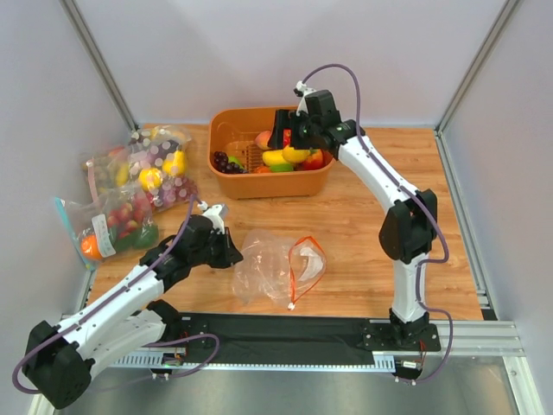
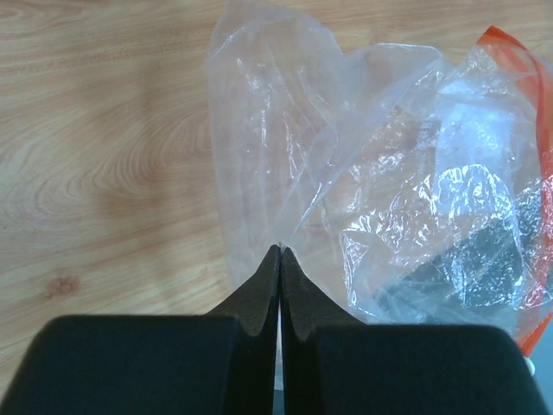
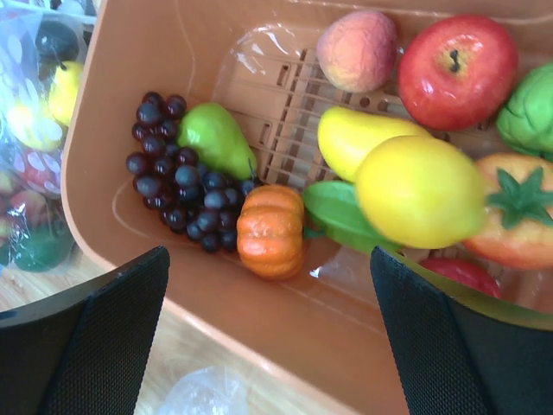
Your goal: Open the zip-top bag and remove the fake food
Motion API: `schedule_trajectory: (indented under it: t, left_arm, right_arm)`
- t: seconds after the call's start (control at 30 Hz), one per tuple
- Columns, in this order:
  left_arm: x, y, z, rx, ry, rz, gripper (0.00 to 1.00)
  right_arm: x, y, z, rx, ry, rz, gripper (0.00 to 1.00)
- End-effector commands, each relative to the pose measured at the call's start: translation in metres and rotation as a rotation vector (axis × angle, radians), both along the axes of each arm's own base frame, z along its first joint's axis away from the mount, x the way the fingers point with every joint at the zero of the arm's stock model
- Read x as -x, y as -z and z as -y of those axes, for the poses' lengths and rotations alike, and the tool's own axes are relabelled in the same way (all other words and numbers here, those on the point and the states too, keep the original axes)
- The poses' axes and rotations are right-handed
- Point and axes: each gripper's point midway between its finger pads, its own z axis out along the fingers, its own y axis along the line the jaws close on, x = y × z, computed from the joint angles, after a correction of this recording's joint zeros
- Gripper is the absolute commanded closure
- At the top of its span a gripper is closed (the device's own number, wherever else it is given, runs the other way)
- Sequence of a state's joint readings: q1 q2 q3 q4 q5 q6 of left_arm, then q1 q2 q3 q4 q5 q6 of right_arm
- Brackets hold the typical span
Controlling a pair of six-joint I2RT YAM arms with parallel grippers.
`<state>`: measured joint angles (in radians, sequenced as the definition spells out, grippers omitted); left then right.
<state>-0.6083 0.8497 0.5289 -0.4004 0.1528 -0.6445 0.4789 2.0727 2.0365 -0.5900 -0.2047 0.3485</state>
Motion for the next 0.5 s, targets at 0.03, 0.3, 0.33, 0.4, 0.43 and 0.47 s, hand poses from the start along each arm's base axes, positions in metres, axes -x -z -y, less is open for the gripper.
schedule_trajectory:
  t: [0.03,0.3,0.33,0.4,0.43,0.47]
  left_arm:
    - [-0.012,-0.023,0.005,0.021,0.022,0.066,1.00]
    - [-0.021,-0.022,-0.001,-0.051,0.011,0.071,1.00]
    - [-0.022,-0.022,-0.003,-0.059,0.007,0.067,1.00]
    - [-0.024,-0.022,-0.004,-0.074,0.002,0.065,0.99]
    - [-0.024,-0.021,-0.005,-0.083,-0.003,0.058,0.93]
    - [-0.026,-0.023,-0.006,-0.089,-0.006,0.065,0.87]
  right_arm:
    - [0.022,-0.054,0.017,-0.010,0.001,0.110,0.00]
    - [0.107,-0.040,0.067,0.024,0.042,0.057,0.00]
    - [0.118,-0.037,0.072,0.015,0.046,0.049,0.00]
    - [0.152,-0.027,0.089,-0.012,0.070,0.037,0.00]
    - [0.163,-0.026,0.094,-0.019,0.078,0.043,0.00]
    - [0.180,-0.041,0.107,-0.044,0.102,0.096,0.00]
